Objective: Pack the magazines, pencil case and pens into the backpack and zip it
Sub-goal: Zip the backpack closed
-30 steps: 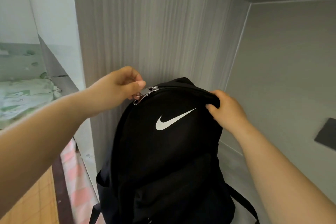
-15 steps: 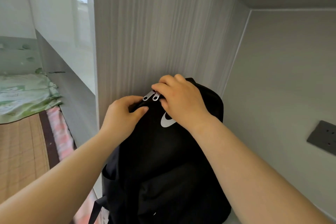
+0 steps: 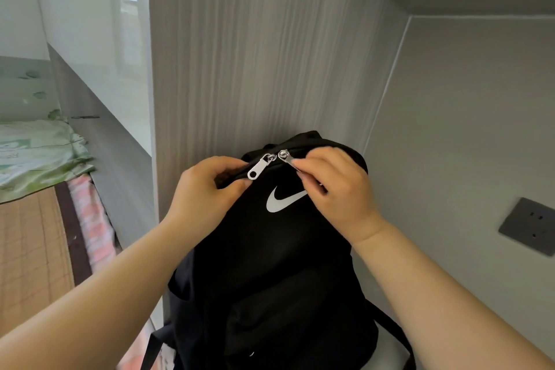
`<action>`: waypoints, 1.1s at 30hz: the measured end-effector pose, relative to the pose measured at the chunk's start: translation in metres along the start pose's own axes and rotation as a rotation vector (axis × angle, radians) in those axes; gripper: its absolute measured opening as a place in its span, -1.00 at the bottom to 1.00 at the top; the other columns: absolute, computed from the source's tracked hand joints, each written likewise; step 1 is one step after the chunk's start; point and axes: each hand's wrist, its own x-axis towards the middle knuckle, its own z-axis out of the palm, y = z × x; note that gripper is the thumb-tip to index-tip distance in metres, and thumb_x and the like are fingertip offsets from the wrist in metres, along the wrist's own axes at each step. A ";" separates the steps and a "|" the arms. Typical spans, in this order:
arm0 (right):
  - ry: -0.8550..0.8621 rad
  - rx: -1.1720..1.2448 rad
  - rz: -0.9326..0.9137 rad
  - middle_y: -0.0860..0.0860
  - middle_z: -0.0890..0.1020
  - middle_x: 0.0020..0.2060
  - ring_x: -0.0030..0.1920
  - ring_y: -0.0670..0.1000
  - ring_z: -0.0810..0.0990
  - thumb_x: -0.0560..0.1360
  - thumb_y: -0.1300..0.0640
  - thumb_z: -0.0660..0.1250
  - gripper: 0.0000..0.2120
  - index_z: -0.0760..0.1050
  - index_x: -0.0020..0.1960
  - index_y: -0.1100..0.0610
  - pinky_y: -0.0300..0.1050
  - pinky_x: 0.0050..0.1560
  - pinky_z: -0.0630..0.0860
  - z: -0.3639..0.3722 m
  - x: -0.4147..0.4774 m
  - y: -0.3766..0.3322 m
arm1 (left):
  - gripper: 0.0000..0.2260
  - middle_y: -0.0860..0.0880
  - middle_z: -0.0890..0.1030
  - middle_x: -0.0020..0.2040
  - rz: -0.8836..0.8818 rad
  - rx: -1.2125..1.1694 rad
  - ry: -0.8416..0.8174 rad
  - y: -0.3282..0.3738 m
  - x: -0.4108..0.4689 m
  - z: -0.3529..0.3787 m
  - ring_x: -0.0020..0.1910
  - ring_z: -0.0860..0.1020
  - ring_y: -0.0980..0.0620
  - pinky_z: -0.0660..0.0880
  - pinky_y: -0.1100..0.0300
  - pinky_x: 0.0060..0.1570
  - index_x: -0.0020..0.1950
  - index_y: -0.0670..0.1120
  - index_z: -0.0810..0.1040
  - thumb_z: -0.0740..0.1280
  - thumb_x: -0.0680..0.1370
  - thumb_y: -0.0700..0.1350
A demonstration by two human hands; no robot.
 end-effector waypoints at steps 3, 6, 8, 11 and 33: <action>-0.071 0.118 0.252 0.08 0.64 -0.37 -0.36 -0.08 0.54 0.37 0.36 0.33 -0.93 0.58 -0.24 0.27 -0.37 -0.24 0.42 -0.001 -0.011 0.005 | -0.81 0.28 0.51 -0.24 0.012 -0.011 -0.003 0.003 -0.001 0.003 -0.26 0.47 0.54 0.33 0.70 -0.25 -0.03 -0.01 0.61 0.40 0.41 -0.24; -0.176 0.398 0.686 -0.12 0.54 -0.36 -0.38 -0.15 0.50 0.46 0.29 0.27 -0.77 0.48 -0.26 0.00 -0.40 -0.30 0.47 -0.003 -0.009 0.002 | -0.80 0.27 0.50 -0.25 0.031 0.011 -0.025 0.009 -0.002 0.003 -0.27 0.46 0.55 0.32 0.71 -0.25 -0.07 0.04 0.59 0.40 0.40 -0.23; -0.132 0.574 0.869 -0.10 0.53 -0.40 -0.45 -0.18 0.51 0.48 0.21 0.25 -0.73 0.40 -0.33 -0.09 -0.36 -0.42 0.45 -0.004 -0.004 -0.003 | -0.76 0.25 0.52 -0.27 0.041 0.006 -0.018 0.012 -0.003 0.002 -0.27 0.47 0.53 0.33 0.69 -0.26 -0.18 0.14 0.56 0.41 0.39 -0.24; -0.015 0.479 0.734 -0.16 0.49 -0.42 -0.42 -0.19 0.46 0.43 0.08 0.31 -0.81 0.39 -0.33 -0.09 -0.37 -0.38 0.41 -0.008 0.007 -0.021 | -0.65 0.24 0.52 -0.29 0.065 0.008 -0.001 0.015 -0.005 0.002 -0.28 0.49 0.50 0.33 0.68 -0.27 -0.28 0.25 0.48 0.43 0.37 -0.25; 0.021 -0.018 -0.090 0.11 0.70 -0.28 -0.31 0.13 0.62 0.32 0.35 0.35 -0.90 0.64 -0.26 0.25 -0.19 -0.22 0.44 -0.009 0.007 -0.010 | -0.84 0.28 0.47 -0.35 0.102 0.150 0.035 0.022 0.000 -0.003 -0.33 0.50 0.43 0.31 0.69 -0.28 -0.15 -0.09 0.66 0.46 0.33 -0.28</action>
